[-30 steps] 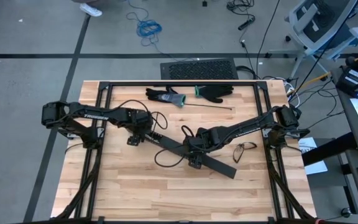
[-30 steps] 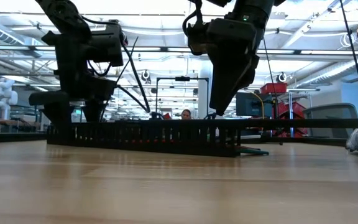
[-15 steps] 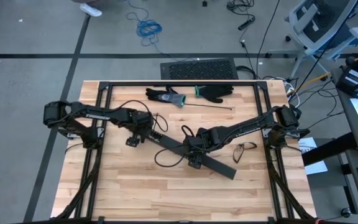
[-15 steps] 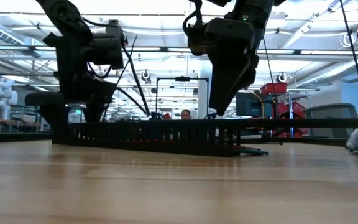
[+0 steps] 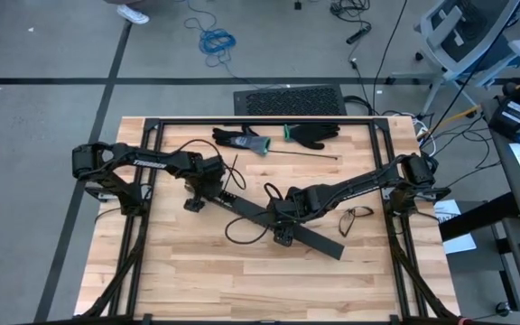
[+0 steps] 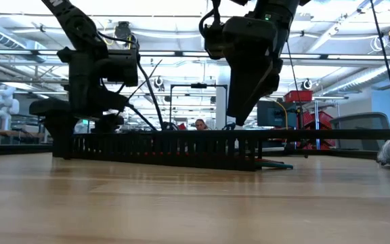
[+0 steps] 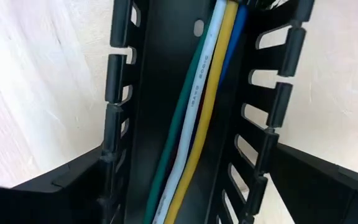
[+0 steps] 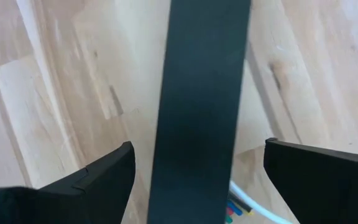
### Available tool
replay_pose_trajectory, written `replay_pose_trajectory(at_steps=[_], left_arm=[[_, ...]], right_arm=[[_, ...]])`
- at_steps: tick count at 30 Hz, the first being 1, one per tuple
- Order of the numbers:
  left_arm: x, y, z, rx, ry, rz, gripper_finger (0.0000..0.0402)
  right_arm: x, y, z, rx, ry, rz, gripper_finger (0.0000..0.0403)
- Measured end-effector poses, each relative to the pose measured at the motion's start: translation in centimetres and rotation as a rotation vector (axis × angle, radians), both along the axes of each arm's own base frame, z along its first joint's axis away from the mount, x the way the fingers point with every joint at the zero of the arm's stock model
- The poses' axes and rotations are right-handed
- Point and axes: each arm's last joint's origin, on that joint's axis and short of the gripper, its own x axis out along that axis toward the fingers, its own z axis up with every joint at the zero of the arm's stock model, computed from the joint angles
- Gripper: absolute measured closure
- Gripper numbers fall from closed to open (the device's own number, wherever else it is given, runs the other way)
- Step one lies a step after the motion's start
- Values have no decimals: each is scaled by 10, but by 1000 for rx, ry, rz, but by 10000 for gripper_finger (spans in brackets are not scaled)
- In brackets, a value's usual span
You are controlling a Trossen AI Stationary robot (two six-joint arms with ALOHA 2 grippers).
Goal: Ziptie cables
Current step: Close the black cable duct
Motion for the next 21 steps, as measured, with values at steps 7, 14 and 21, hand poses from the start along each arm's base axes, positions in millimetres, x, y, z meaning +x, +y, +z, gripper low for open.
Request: replay_pose_trajectory(at_steps=[7, 14, 21], left_arm=[[0, 0, 0, -10, -8, 5, 104], [4, 0, 3, -25, -11, 45, 158], [14, -8, 5, -77, -41, 282, 163]], right_arm=[[-3, 12, 0, 2, 3, 29, 69], [-6, 21, 0, 18, 10, 9, 69], [-10, 22, 8, -27, -11, -23, 69]])
